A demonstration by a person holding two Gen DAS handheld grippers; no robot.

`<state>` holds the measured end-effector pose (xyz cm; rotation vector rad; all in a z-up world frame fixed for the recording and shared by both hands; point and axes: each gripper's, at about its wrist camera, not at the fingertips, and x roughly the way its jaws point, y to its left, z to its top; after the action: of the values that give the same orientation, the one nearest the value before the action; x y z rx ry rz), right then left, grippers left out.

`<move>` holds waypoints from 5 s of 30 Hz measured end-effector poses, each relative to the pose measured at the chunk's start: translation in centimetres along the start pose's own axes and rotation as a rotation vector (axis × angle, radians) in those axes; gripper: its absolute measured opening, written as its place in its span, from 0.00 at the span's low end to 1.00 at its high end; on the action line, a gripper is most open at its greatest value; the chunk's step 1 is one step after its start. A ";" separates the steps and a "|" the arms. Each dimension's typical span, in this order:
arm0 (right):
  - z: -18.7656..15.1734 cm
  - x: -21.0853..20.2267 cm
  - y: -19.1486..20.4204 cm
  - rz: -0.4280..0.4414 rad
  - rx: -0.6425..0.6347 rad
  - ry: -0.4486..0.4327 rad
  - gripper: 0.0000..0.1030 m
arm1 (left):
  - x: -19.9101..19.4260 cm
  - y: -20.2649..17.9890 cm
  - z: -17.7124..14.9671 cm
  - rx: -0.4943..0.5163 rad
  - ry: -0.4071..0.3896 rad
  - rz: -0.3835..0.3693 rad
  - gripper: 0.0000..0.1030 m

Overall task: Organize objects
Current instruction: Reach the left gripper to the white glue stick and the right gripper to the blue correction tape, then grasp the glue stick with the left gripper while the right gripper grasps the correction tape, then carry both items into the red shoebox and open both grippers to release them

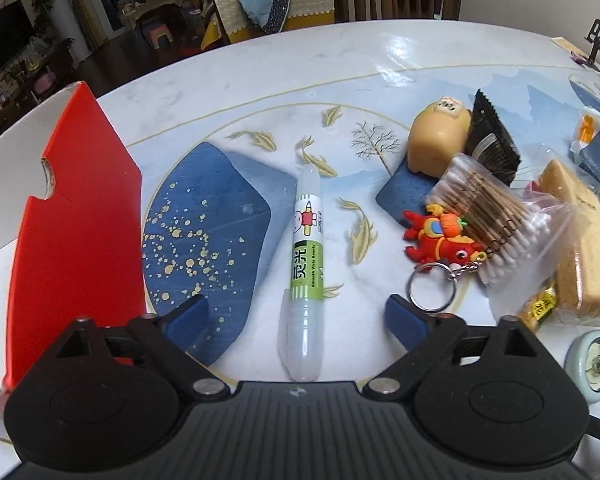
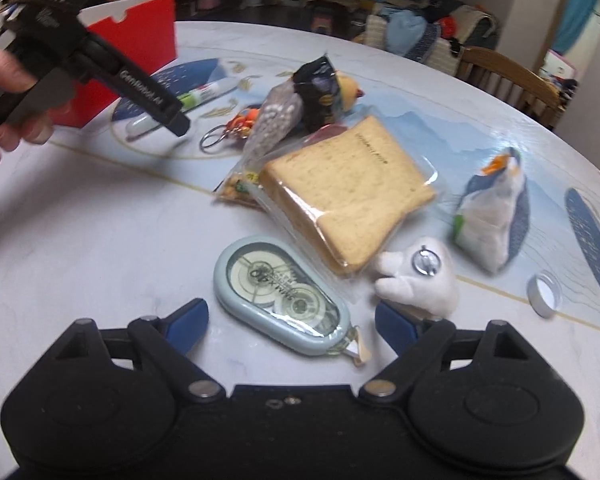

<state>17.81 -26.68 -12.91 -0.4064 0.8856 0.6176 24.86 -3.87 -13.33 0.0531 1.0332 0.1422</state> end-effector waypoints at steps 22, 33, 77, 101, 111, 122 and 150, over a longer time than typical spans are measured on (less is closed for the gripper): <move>0.1 -0.7 1.3 0.115 -0.050 0.012 0.51 | 0.1 0.7 0.7 -0.056 0.027 -0.091 0.20; -1.9 -2.4 2.5 0.147 -0.091 0.039 0.50 | -3.1 0.8 -3.7 -0.112 0.046 -0.139 0.20; 3.8 -7.3 5.9 0.140 -0.017 -0.112 0.39 | -10.1 6.5 -10.7 -0.305 0.012 -0.366 0.20; 13.8 -8.6 11.6 0.045 -0.002 -0.203 0.39 | -16.8 16.6 -6.5 -0.283 -0.198 -0.510 0.15; 20.9 -5.9 16.7 0.084 -0.108 -0.248 0.39 | -18.6 23.2 -4.0 -0.247 -0.340 -0.352 0.15; 26.6 2.6 22.2 0.106 -0.134 -0.104 0.39 | -11.6 29.9 -3.7 -0.236 -0.230 -0.163 0.15; 30.3 14.9 27.6 0.112 -0.139 0.309 0.39 | -1.9 32.6 -1.5 -0.136 0.139 -0.143 0.16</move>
<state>24.86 16.26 -9.68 -0.5915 1.1696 0.7337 19.62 28.08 -8.86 -0.1563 1.1599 0.0864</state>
